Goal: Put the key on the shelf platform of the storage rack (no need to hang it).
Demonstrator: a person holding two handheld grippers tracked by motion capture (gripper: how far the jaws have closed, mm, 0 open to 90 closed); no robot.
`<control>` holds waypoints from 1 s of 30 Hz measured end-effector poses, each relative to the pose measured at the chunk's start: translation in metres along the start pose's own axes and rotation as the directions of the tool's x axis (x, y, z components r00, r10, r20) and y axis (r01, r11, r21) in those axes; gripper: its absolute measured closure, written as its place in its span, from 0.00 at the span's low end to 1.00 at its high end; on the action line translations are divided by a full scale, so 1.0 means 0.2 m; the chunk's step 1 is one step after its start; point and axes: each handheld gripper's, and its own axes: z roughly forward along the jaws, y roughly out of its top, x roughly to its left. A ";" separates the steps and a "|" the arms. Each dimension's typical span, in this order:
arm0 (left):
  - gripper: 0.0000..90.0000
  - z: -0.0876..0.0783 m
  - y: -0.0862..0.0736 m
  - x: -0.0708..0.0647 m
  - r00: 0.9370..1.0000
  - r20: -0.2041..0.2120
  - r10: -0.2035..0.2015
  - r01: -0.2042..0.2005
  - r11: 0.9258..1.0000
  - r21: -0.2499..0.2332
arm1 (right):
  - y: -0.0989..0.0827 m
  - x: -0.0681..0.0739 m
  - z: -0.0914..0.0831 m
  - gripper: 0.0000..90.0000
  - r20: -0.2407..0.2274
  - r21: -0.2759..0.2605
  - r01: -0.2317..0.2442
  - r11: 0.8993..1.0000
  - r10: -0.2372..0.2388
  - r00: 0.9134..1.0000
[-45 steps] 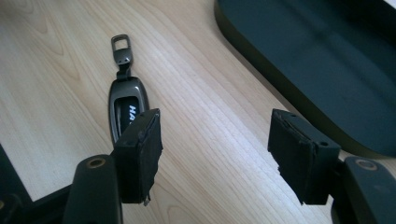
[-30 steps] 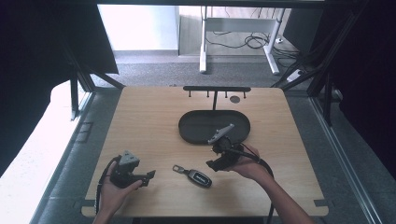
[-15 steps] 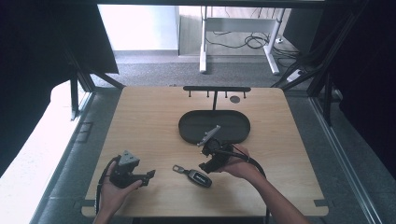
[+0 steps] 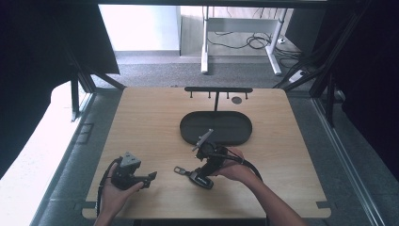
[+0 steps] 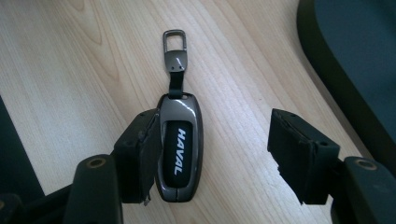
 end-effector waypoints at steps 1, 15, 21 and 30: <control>0.26 0.00 0.00 0.00 1.000 0.000 0.000 0.000 1.000 0.000 | 0.00 0.01 0.01 0.39 -0.001 0.003 -0.002 1.000 0.002 1.000; 0.26 0.01 0.00 0.00 1.000 0.002 0.005 -0.005 1.000 0.004 | 0.03 0.04 0.11 0.36 -0.019 0.047 0.018 0.999 -0.017 1.000; 0.26 0.00 0.00 -0.01 1.000 0.007 0.003 -0.003 1.000 0.002 | 0.02 0.05 0.15 0.34 -0.023 0.070 0.019 0.997 -0.017 1.000; 0.26 0.00 0.00 0.00 1.000 0.005 0.003 -0.003 1.000 0.004 | 0.03 0.06 0.23 0.34 -0.027 0.113 0.029 0.993 -0.026 0.999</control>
